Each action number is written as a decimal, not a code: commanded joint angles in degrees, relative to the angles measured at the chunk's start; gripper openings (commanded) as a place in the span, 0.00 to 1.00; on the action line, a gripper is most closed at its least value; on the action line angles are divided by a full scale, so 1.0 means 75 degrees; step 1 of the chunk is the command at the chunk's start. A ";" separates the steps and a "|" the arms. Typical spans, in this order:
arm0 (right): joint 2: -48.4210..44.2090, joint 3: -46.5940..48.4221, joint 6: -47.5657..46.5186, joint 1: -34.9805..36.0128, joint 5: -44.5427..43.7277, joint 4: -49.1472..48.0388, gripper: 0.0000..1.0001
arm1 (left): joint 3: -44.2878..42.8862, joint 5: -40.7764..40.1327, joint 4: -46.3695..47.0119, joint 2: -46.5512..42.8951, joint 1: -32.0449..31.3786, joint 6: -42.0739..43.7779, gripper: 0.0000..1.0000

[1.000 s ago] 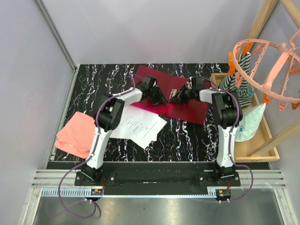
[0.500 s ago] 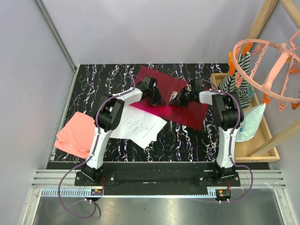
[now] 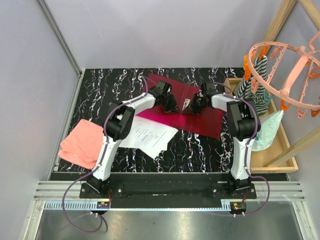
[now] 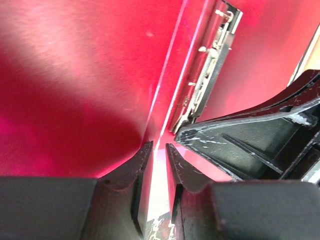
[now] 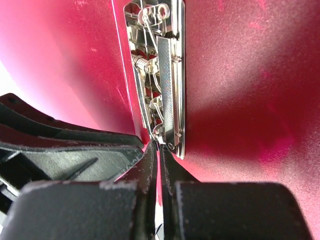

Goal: Put the files into the folder

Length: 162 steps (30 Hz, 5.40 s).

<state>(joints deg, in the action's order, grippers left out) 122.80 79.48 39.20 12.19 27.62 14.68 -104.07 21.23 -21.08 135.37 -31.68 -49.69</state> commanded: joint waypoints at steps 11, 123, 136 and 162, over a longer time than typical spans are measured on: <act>-0.0015 -0.1609 0.0094 -0.0136 -0.0390 0.0129 0.00 | 0.0985 -0.0416 0.0373 -0.0025 -0.0264 -0.0651 0.09; -0.1947 -0.1809 -0.0433 -0.1179 0.1966 -0.1196 0.17 | -0.0667 -0.1015 -0.1818 -0.0868 -0.0569 0.1680 0.27; -0.2243 -0.2090 -0.0319 -0.0044 0.2094 -0.2188 0.77 | 0.1394 0.0673 -0.0917 -0.3830 0.0134 0.2547 0.66; -0.1367 0.1769 -0.2543 0.0203 -0.0082 0.1090 0.86 | 0.4620 -0.0498 -0.1932 -0.5561 0.2665 0.3742 0.98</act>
<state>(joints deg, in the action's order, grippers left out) 128.84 98.13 23.75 12.88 33.50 17.50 -65.98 24.03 -32.29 89.14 -13.96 -24.77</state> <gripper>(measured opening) 0.849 0.984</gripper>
